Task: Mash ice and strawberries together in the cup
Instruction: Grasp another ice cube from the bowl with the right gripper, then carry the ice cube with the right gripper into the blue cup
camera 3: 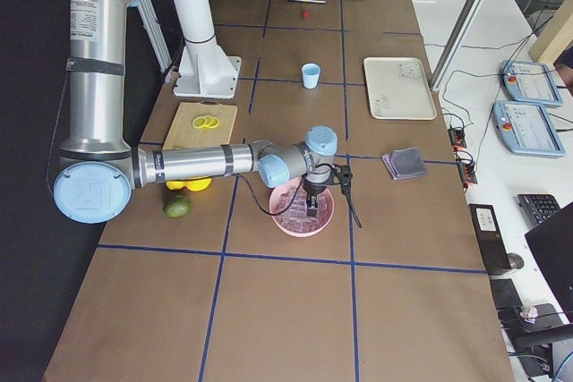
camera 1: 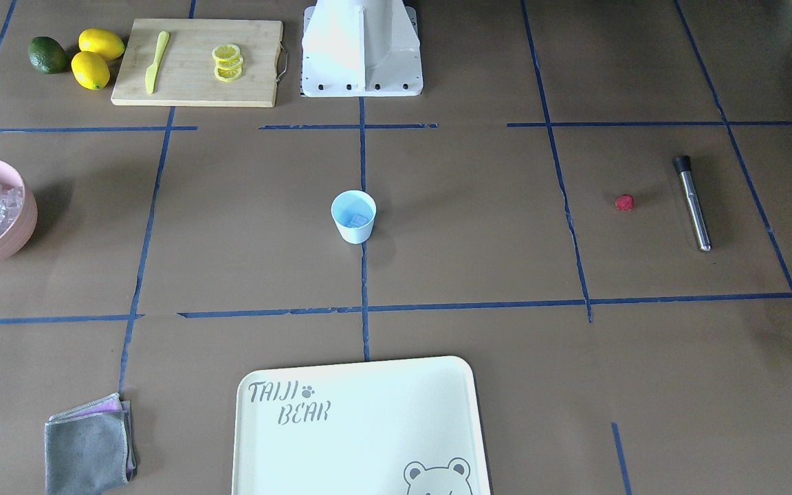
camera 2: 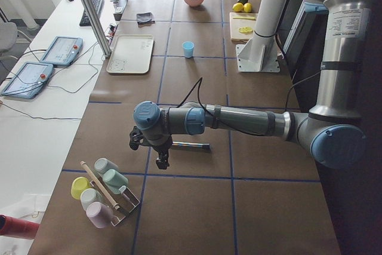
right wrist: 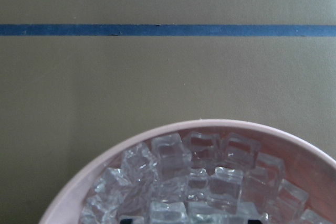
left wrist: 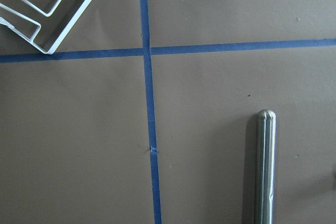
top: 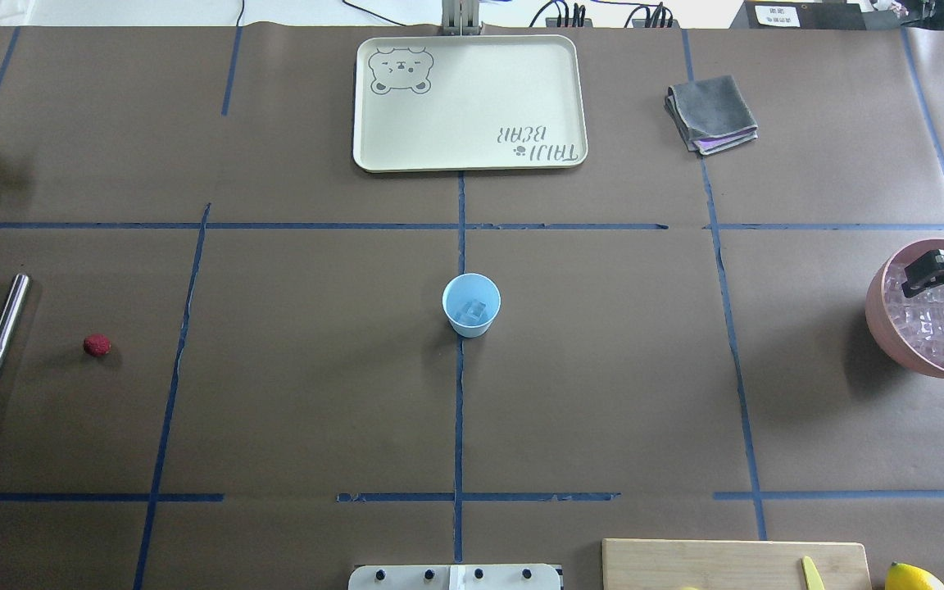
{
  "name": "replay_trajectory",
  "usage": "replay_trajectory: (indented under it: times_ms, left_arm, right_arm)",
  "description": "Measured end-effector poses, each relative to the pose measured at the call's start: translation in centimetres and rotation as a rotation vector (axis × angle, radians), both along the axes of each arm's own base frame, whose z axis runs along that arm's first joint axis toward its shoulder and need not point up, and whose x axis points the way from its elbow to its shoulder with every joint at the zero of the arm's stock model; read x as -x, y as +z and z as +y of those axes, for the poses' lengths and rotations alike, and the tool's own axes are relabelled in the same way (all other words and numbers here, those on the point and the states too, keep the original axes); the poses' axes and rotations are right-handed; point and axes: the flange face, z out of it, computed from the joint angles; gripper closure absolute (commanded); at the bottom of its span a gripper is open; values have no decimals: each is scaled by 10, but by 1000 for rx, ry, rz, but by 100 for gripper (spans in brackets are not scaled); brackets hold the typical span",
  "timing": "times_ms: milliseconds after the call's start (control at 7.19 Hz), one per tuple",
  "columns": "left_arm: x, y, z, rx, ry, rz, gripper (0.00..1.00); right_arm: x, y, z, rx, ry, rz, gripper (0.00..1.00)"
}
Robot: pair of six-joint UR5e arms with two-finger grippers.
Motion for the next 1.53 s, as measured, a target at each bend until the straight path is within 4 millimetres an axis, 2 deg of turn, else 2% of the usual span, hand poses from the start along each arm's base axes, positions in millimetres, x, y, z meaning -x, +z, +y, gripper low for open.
replay_trajectory:
  times_ms: [139,417,556,695,834,973,1112,1251,1391,1530]
  left_arm:
    - [0,0,0,0,0,0,0]
    - [0,-1,0,-1,0,0,0]
    - [-1,-2,0,-2,0,1,0]
    - [-1,-3,0,-3,0,8,0]
    - [-2,-4,0,-2,-1,18,0]
    - [-2,-4,0,-3,-1,23,0]
    - [-2,-5,0,-3,-1,25,0]
    - [-2,-5,0,-3,-1,26,0]
    - [-2,-5,0,-3,-1,27,0]
    - [-2,-5,0,-2,-1,28,0]
  right_arm:
    - [0,0,1,3,-2,-4,100]
    - [-1,0,2,5,-5,-12,100]
    - [-1,-5,3,1,-7,-23,100]
    - [0,-20,3,-10,-9,-41,100]
    - [0,-49,4,-24,-7,-61,100]
    - [2,-91,2,-33,13,-86,100]
    - [9,-142,-5,-22,69,-123,100]
    - [26,-193,-15,17,144,-171,100]
    - [59,-246,-23,76,214,-226,100]
    - [104,-298,-22,130,267,-269,100]
